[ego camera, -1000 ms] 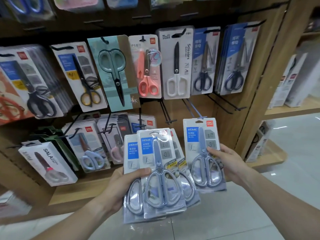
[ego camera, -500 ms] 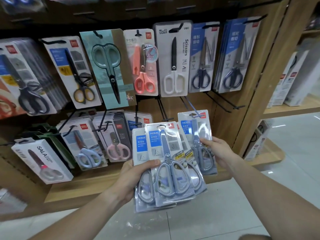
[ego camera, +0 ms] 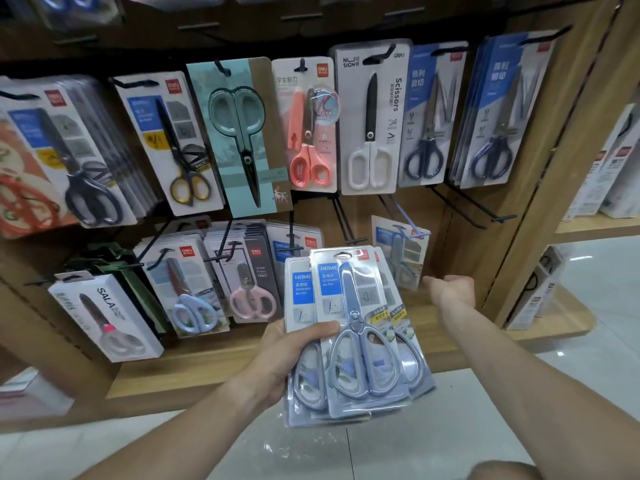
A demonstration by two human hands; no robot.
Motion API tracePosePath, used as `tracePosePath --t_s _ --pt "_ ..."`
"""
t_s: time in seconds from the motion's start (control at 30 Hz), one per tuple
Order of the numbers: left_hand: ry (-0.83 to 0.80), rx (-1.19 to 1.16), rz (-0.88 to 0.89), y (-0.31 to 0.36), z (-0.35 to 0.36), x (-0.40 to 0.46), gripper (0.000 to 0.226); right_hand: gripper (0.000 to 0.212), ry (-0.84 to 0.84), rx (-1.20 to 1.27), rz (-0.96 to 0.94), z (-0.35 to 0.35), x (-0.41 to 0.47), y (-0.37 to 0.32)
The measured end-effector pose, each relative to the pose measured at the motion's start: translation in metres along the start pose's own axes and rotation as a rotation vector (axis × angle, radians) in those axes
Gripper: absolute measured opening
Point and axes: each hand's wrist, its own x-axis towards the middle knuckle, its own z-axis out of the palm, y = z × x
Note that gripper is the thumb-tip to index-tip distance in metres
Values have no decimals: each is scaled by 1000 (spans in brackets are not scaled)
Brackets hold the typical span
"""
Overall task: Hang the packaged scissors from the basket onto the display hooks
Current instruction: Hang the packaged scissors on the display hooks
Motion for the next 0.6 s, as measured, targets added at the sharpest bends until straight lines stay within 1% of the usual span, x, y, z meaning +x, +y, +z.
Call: tracePosePath --t_s 0.03,0.07,0.13,0.17,0.2,0.3,0.37,0.47,0.6 --pt "-7 11 -2 -1 0 0 46 39 -91 -8 -17 -2 -13 0" --pt "-14 21 -8 -2 0 0 45 33 -227 -13 -30 -3 -27 1" --pt "-18 31 -19 -3 -1 -1 47 32 -500 16 -34 -11 -63 -8" --pt "-17 29 -22 -3 -2 -1 48 36 -575 53 -35 -16 -79 -14" --pt "-18 21 -23 -3 -4 -2 48 42 -587 80 -51 -19 -88 -18" --pt "-15 -19 -26 -2 -11 -1 48 55 -467 117 -101 -31 -110 -28" --pt "-6 -30 -30 -3 -14 -2 48 56 -500 86 -157 -36 -123 -27" --pt "-15 -28 -29 -2 -16 -7 49 47 -583 -55 -269 -34 -140 -20" --pt "-42 -22 -24 0 -18 -12 48 25 -586 0 -233 -24 -144 -9"
